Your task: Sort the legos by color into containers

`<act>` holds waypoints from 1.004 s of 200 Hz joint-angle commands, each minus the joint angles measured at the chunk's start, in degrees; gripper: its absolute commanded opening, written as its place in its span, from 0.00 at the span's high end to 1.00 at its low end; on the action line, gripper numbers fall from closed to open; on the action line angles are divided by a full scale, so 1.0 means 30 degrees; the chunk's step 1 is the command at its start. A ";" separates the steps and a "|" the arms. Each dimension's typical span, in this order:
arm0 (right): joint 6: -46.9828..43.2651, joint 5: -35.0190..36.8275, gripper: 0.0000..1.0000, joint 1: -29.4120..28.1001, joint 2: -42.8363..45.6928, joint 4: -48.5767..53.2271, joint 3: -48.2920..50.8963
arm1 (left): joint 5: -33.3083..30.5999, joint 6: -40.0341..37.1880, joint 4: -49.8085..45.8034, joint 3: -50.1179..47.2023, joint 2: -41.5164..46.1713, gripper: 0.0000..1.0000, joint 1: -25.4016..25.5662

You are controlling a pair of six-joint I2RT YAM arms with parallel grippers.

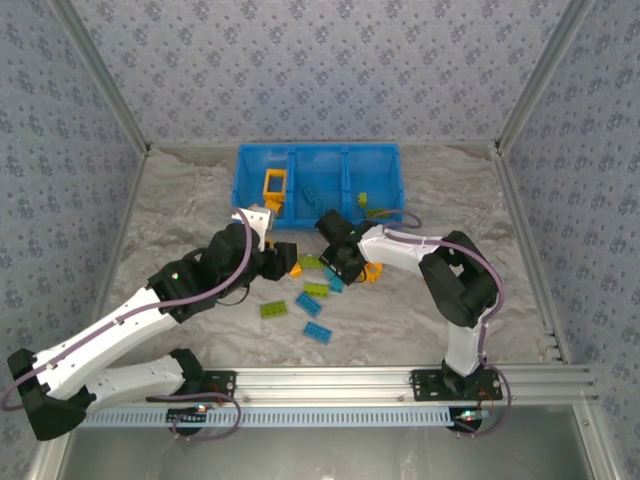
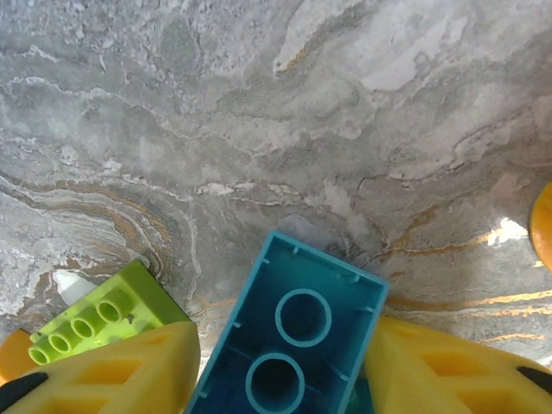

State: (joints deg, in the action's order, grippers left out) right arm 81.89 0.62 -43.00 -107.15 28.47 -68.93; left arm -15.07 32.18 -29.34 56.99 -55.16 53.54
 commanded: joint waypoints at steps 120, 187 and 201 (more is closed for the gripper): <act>-0.8484 0.9416 0.73 -0.1443 0.1228 0.5300 -0.6407 | -0.0875 -0.0335 0.0767 0.0675 0.1159 0.44 0.0344; -1.6650 0.8215 0.73 0.1023 -0.5798 0.3632 -1.4451 | -0.0984 -0.0363 0.0794 0.0870 0.1006 0.44 0.0341; -1.7422 0.8657 0.73 0.1233 -0.7314 0.4299 -1.6555 | -0.0982 -0.0272 0.0908 0.0650 0.1099 0.44 0.0324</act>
State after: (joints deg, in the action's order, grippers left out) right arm 39.48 24.75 -40.12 -123.52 38.76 -110.52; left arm -16.93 32.01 -28.29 57.19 -52.56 54.13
